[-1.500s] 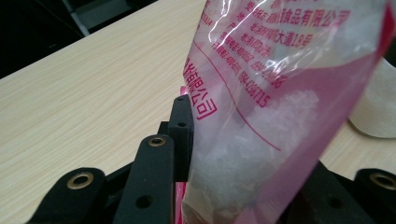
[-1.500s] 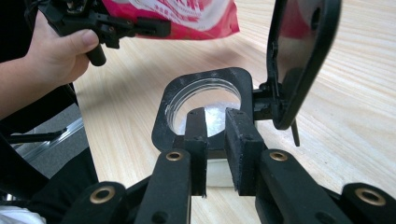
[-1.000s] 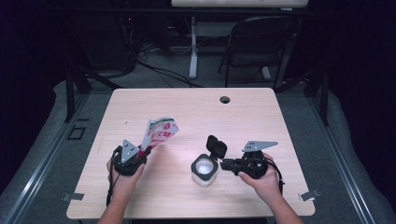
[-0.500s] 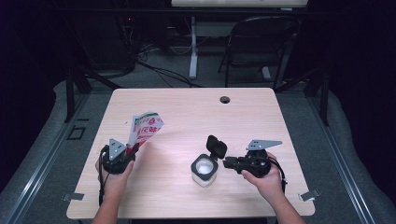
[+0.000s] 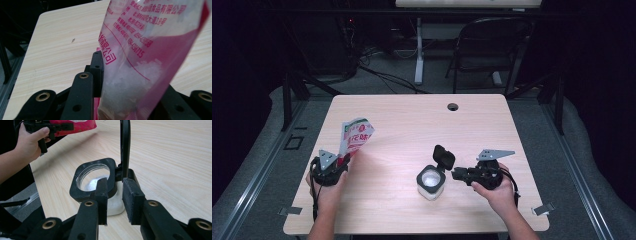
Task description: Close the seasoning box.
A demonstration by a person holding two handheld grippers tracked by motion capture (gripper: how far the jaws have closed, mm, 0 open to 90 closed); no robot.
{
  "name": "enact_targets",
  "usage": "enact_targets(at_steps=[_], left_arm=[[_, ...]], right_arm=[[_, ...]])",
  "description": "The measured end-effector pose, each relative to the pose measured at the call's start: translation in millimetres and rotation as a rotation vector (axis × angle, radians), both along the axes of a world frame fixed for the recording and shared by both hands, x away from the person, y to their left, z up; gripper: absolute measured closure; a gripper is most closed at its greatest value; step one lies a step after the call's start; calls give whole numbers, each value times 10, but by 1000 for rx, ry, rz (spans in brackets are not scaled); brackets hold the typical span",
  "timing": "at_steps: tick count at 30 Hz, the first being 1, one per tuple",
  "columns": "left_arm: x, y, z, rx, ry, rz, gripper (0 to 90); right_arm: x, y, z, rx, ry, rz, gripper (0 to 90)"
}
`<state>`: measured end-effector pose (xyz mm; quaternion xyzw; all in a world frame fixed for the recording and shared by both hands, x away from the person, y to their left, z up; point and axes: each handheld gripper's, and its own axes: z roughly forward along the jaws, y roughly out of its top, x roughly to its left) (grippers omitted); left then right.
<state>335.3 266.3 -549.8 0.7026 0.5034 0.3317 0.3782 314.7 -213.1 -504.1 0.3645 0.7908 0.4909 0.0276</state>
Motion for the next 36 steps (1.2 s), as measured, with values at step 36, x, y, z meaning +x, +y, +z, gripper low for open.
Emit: enact_targets(at_steps=[36], left_arm=[[59, 167, -140, 27, 88, 113, 615]], right_arm=[[-3, 14, -14, -9, -1, 2, 736]])
